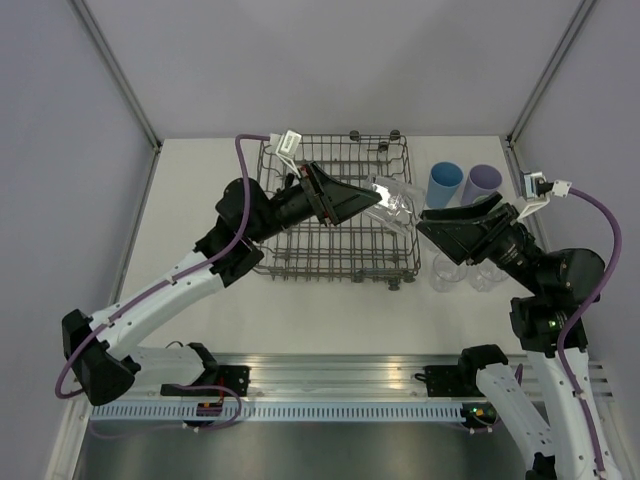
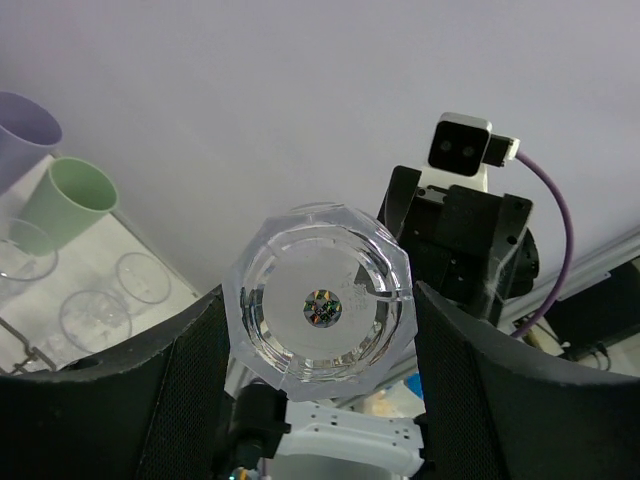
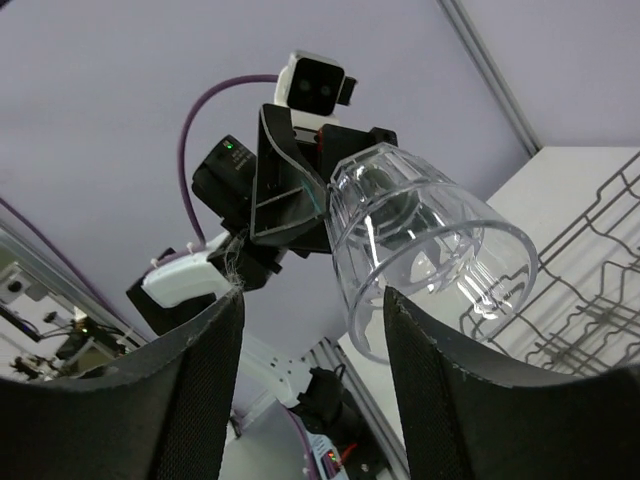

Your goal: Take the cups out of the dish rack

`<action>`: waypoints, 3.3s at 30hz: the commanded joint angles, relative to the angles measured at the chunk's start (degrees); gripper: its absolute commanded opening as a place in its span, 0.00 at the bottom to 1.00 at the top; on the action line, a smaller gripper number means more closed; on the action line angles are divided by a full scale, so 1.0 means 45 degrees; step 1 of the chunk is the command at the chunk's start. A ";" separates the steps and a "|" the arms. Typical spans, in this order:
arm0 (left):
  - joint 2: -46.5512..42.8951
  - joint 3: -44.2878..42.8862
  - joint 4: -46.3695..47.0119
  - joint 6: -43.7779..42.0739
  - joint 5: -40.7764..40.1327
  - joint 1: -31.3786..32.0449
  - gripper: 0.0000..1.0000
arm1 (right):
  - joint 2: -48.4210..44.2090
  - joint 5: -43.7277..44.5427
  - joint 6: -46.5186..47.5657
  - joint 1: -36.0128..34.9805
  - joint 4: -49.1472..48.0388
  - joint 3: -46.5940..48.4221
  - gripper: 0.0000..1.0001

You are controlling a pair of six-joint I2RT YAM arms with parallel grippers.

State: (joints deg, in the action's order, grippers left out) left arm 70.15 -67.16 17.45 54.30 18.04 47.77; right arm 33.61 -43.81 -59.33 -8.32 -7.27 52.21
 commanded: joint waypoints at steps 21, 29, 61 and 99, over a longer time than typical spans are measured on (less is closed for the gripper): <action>0.1032 0.0100 0.2626 0.1859 0.1342 0.0205 0.02 | 0.0736 -0.0675 -0.0452 -0.0027 -0.0537 0.0331 0.00; 0.0584 -0.0350 -0.0280 -0.0462 -0.0544 0.0186 1.00 | 0.0910 0.0356 0.4252 -0.0046 0.6722 0.3082 0.01; -0.3226 0.2189 -0.7003 -0.6520 -0.8189 0.0166 1.00 | 0.3979 1.1884 0.7289 -0.3171 1.7459 0.1353 0.00; -0.5003 0.2716 -0.7101 -0.7439 -0.8911 -0.0029 1.00 | 0.5929 1.2217 0.5079 -0.3796 1.4603 -0.1895 0.03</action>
State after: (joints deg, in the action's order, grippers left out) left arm 49.06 -55.51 -14.70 23.62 -19.99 48.01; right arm 59.64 10.37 -35.35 -25.08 60.05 42.68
